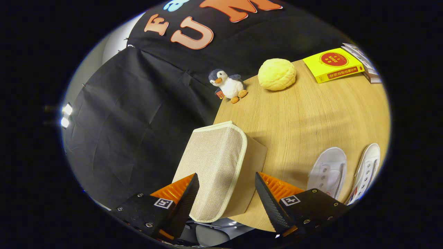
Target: Open the storage box then place both shoes into the box .Put the left shoe in first, then the right shoe, with the right side of both shoes facing outward in a uniform manner.
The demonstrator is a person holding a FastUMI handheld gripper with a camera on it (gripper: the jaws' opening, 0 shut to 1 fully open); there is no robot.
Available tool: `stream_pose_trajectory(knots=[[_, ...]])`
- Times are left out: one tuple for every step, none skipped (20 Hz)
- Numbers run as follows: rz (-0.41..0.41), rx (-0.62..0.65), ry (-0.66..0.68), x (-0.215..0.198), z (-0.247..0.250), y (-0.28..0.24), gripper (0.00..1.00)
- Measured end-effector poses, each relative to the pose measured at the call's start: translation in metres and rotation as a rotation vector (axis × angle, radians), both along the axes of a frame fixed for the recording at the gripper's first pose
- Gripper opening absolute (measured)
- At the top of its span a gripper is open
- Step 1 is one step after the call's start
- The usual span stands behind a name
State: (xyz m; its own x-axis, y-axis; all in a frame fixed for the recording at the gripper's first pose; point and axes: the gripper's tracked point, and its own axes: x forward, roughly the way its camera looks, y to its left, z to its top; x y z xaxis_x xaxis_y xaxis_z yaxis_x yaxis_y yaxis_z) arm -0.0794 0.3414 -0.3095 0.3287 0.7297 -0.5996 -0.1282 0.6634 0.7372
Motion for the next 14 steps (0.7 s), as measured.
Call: stream_pose_trajectory(knots=[[0.019, 0.014, 0.024, -0.004, -0.006, 0.006, 0.97], [0.042, 0.018, 0.054, -0.008, -0.015, 0.012, 0.97], [0.062, 0.018, 0.082, -0.014, -0.024, 0.015, 0.97], [0.076, 0.011, 0.107, -0.017, -0.033, 0.019, 0.97], [0.089, 0.025, 0.122, -0.019, -0.036, 0.023, 0.97], [0.079, 0.055, 0.137, -0.017, -0.036, 0.028, 0.97], [0.075, 0.076, 0.153, -0.018, -0.036, 0.032, 0.97], [0.076, 0.096, 0.162, -0.018, -0.036, 0.036, 0.97], [0.076, 0.116, 0.174, -0.019, -0.035, 0.039, 0.97], [0.079, 0.143, 0.183, -0.019, -0.035, 0.043, 0.97], [0.093, 0.164, 0.201, -0.020, -0.032, 0.049, 0.97], [0.105, 0.183, 0.211, -0.024, -0.025, 0.053, 0.95], [0.102, 0.177, 0.200, -0.024, -0.027, 0.057, 0.91], [0.101, 0.169, 0.181, -0.022, -0.026, 0.056, 0.82]])
